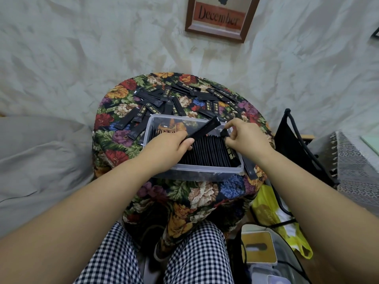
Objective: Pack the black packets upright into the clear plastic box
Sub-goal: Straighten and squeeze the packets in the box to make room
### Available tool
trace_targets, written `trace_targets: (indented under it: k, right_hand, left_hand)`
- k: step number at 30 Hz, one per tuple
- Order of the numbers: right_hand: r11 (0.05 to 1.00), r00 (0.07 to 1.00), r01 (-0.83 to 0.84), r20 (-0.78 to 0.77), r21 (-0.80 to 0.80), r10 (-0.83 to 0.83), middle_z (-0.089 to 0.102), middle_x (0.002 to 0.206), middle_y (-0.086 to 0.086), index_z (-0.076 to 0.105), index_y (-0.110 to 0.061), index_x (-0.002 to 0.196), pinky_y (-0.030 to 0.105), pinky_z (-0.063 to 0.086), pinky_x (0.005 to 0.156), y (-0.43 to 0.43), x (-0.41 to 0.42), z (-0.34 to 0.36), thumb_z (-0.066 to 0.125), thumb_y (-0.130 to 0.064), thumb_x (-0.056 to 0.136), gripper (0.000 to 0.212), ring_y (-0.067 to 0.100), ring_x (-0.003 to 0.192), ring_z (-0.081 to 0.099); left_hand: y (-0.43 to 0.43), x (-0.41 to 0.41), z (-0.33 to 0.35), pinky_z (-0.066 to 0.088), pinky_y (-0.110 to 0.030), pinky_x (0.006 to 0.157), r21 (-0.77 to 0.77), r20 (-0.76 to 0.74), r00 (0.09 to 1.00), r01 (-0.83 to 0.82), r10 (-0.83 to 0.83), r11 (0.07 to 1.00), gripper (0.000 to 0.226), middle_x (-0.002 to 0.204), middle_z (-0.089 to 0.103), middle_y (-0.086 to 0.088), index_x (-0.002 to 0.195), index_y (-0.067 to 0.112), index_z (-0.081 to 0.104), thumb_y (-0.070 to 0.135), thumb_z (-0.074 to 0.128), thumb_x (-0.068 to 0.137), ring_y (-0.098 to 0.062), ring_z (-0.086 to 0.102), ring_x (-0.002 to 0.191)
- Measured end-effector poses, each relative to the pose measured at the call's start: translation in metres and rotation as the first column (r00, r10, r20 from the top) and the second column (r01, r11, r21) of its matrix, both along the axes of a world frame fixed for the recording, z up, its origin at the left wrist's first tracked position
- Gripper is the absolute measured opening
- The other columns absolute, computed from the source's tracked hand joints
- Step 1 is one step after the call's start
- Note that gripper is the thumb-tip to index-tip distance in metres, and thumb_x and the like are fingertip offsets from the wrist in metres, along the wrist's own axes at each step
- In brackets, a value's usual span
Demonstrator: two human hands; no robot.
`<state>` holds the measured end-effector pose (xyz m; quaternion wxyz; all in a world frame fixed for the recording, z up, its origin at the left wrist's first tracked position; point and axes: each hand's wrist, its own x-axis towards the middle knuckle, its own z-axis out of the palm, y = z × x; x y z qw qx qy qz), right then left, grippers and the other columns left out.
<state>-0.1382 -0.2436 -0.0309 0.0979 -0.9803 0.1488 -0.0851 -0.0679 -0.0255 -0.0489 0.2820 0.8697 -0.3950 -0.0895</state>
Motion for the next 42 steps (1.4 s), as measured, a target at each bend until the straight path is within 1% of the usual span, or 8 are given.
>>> trace_targets:
  k: [3, 7, 14, 19, 22, 27, 38, 42]
  right_hand:
    - [0.961, 0.988, 0.039, 0.131, 0.273, -0.077, 0.066, 0.077, -0.002, 0.061, -0.02, 0.108, 0.013, 0.04, 0.061, -0.001, 0.0, 0.006, 0.066, -0.016, 0.087, 0.022, 0.009, 0.07, 0.058]
    - [0.819, 0.989, -0.012, 0.128, 0.574, -0.076, 0.062, 0.069, 0.006, 0.06, -0.018, 0.111, 0.022, 0.05, 0.048, 0.008, -0.001, 0.009, 0.063, -0.01, 0.091, 0.022, 0.01, 0.047, 0.06]
    - [0.955, 0.972, 0.0, 0.223, 0.296, -0.069, 0.063, 0.069, -0.004, 0.066, -0.015, 0.109, 0.01, 0.048, 0.048, 0.008, -0.003, 0.012, 0.056, -0.01, 0.093, 0.019, 0.008, 0.05, 0.063]
    - [0.991, 0.992, -0.032, 0.126, 0.13, 0.015, 0.054, 0.095, -0.006, 0.062, -0.016, 0.122, 0.018, 0.04, 0.073, 0.008, -0.005, 0.015, 0.07, -0.02, 0.084, 0.04, 0.01, 0.079, 0.056]
    - [0.994, 0.997, -0.035, 0.065, 0.102, 0.029, 0.053, 0.117, 0.003, 0.057, -0.017, 0.128, 0.009, 0.033, 0.065, 0.011, -0.005, 0.011, 0.073, -0.022, 0.082, 0.049, 0.014, 0.089, 0.055]
    - [0.987, 0.998, -0.059, 0.022, 0.15, 0.056, 0.051, 0.125, 0.008, 0.053, -0.016, 0.131, 0.008, 0.045, 0.051, 0.018, -0.004, 0.004, 0.07, -0.017, 0.085, 0.049, 0.013, 0.059, 0.062]
    - [0.927, 0.986, 0.063, -0.164, 0.369, -0.001, 0.052, 0.09, -0.002, 0.048, -0.013, 0.137, 0.014, 0.049, 0.045, 0.024, -0.002, 0.008, 0.067, -0.005, 0.085, 0.056, 0.011, 0.05, 0.062]
    - [0.887, 0.987, 0.062, -0.158, 0.458, 0.012, 0.052, 0.09, -0.003, 0.048, -0.014, 0.137, 0.014, 0.051, 0.048, 0.025, -0.003, 0.008, 0.07, -0.005, 0.084, 0.058, 0.006, 0.043, 0.061]
  left_hand:
    - [0.0, 0.0, 0.003, 0.041, -0.032, 0.065, -0.032, -0.044, 0.999, -0.001, -0.001, 0.999, 0.032, 0.11, 0.068, 0.007, 0.106, 0.012, 0.053, 0.035, 0.031, 0.102, -0.013, 0.057, 0.077]
    - [0.0, 0.0, 0.005, 0.044, -0.033, 0.078, -0.047, -0.082, 0.997, -0.005, 0.001, 0.999, 0.035, 0.109, 0.069, 0.007, 0.112, 0.01, 0.054, 0.034, 0.031, 0.102, -0.016, 0.059, 0.096]
    - [-0.001, 0.002, 0.002, 0.038, -0.028, 0.064, -0.04, -0.057, 0.998, -0.001, -0.002, 0.999, 0.034, 0.109, 0.069, 0.008, 0.114, 0.011, 0.052, 0.034, 0.031, 0.102, -0.008, 0.054, 0.078]
    - [-0.002, 0.003, -0.002, 0.029, -0.012, 0.052, -0.029, -0.032, 0.999, -0.004, 0.003, 1.0, 0.035, 0.109, 0.068, 0.009, 0.114, 0.011, 0.053, 0.035, 0.031, 0.101, 0.007, 0.045, 0.065]
    - [-0.002, 0.003, -0.002, 0.03, -0.012, 0.05, -0.028, -0.032, 0.999, -0.006, 0.005, 1.0, 0.034, 0.11, 0.068, 0.009, 0.115, 0.012, 0.053, 0.035, 0.031, 0.101, 0.007, 0.044, 0.063]
    - [-0.002, 0.002, -0.001, 0.029, -0.014, 0.049, -0.014, -0.034, 0.999, -0.007, 0.007, 1.0, 0.035, 0.111, 0.067, 0.01, 0.119, 0.013, 0.051, 0.035, 0.03, 0.102, 0.006, 0.043, 0.061]
    - [-0.002, 0.002, -0.001, 0.028, -0.014, 0.05, -0.019, -0.043, 0.999, -0.006, 0.005, 1.0, 0.035, 0.111, 0.068, 0.009, 0.114, 0.014, 0.054, 0.035, 0.031, 0.102, 0.004, 0.045, 0.063]
    - [-0.002, 0.002, 0.003, 0.034, -0.025, 0.06, -0.065, -0.08, 0.997, -0.012, 0.007, 0.998, 0.035, 0.11, 0.068, 0.008, 0.118, 0.013, 0.054, 0.034, 0.031, 0.102, -0.009, 0.056, 0.084]
